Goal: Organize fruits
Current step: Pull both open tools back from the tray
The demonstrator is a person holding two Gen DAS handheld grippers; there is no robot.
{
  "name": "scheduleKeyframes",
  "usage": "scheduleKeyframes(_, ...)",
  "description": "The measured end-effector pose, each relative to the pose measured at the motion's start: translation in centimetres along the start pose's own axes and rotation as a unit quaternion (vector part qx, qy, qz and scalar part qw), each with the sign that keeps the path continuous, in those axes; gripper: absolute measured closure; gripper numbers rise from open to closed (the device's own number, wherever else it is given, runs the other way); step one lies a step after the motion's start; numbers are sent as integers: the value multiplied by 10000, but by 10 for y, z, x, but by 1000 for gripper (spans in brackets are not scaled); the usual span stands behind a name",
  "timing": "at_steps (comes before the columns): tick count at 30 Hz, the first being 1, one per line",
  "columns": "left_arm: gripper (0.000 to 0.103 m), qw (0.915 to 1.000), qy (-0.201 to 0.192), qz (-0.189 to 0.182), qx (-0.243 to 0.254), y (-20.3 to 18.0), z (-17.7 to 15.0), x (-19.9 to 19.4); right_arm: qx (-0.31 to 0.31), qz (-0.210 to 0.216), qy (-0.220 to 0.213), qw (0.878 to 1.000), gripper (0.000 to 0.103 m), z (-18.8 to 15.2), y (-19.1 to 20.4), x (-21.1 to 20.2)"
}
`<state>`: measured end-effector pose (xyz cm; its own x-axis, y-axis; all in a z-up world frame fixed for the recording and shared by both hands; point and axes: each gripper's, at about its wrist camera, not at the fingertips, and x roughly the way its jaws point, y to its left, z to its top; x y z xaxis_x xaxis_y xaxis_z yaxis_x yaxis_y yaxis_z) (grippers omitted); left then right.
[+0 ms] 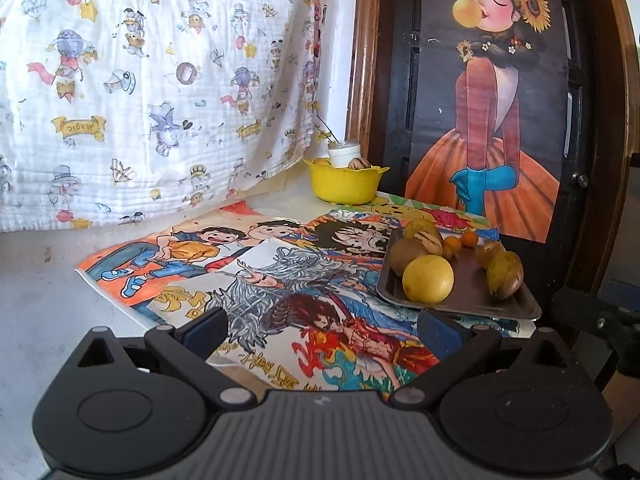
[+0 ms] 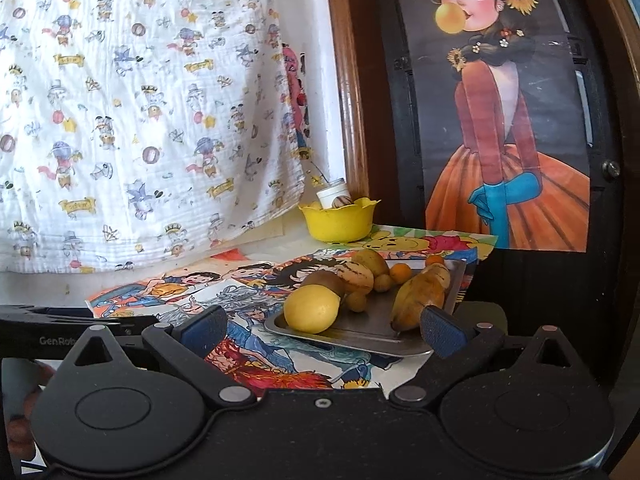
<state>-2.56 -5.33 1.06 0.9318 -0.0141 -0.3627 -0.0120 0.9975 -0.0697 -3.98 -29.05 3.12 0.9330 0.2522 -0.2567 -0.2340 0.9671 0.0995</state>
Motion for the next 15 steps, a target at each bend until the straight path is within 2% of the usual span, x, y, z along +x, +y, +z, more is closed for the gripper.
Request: scheduleKeyframes(15,0,10000,61,-30,-12,3,-7,1,55,-43,104,9999,0,-6,-3,2)
